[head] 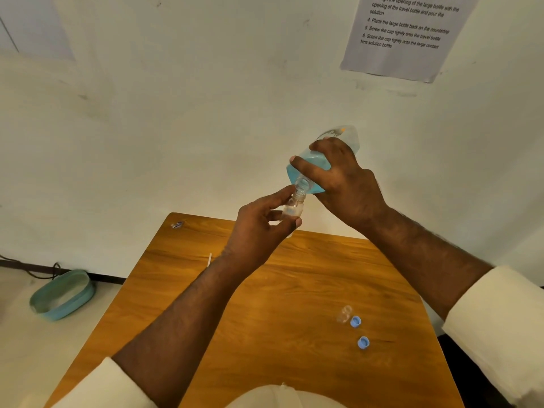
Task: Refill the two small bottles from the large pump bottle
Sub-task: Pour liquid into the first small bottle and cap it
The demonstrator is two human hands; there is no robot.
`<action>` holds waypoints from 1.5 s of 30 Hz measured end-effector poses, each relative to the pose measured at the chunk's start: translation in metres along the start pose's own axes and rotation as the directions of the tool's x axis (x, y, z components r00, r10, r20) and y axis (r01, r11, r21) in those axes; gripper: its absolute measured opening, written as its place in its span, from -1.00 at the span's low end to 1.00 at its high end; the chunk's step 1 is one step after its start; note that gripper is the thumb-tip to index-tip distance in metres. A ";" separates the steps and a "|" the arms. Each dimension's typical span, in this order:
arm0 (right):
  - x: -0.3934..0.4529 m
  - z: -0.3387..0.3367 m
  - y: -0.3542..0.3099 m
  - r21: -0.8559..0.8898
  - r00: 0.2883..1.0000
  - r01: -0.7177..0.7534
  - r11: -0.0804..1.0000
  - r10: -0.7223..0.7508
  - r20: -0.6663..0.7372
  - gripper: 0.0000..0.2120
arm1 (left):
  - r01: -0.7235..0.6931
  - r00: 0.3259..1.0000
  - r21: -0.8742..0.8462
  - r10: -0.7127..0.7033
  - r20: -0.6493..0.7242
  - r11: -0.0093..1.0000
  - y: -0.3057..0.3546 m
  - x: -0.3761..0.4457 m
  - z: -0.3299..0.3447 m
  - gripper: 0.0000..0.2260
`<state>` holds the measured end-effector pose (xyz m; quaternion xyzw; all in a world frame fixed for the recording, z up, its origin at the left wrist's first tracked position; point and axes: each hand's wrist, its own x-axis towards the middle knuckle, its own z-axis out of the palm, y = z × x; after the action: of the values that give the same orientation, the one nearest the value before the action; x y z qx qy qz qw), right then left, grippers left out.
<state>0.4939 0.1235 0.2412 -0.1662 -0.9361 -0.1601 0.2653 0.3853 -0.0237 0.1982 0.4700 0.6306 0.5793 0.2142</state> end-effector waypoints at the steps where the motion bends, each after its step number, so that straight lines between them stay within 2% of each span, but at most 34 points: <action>1: 0.000 0.000 0.000 0.004 1.000 0.000 1.000 0.000 0.002 -0.36 | 0.002 1.000 0.000 -0.002 0.001 1.000 0.000 0.000 0.000 -0.50; 45: 0.002 0.003 -0.003 -0.012 0.999 0.032 0.999 -0.032 0.001 -0.35 | -0.034 0.999 -0.005 0.034 0.005 0.999 -0.010 -0.001 -0.003 -0.49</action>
<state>0.4897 0.1226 0.2390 -0.1528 -0.9379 -0.1697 0.2612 0.3799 -0.0252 0.1897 0.4817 0.6205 0.5831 0.2073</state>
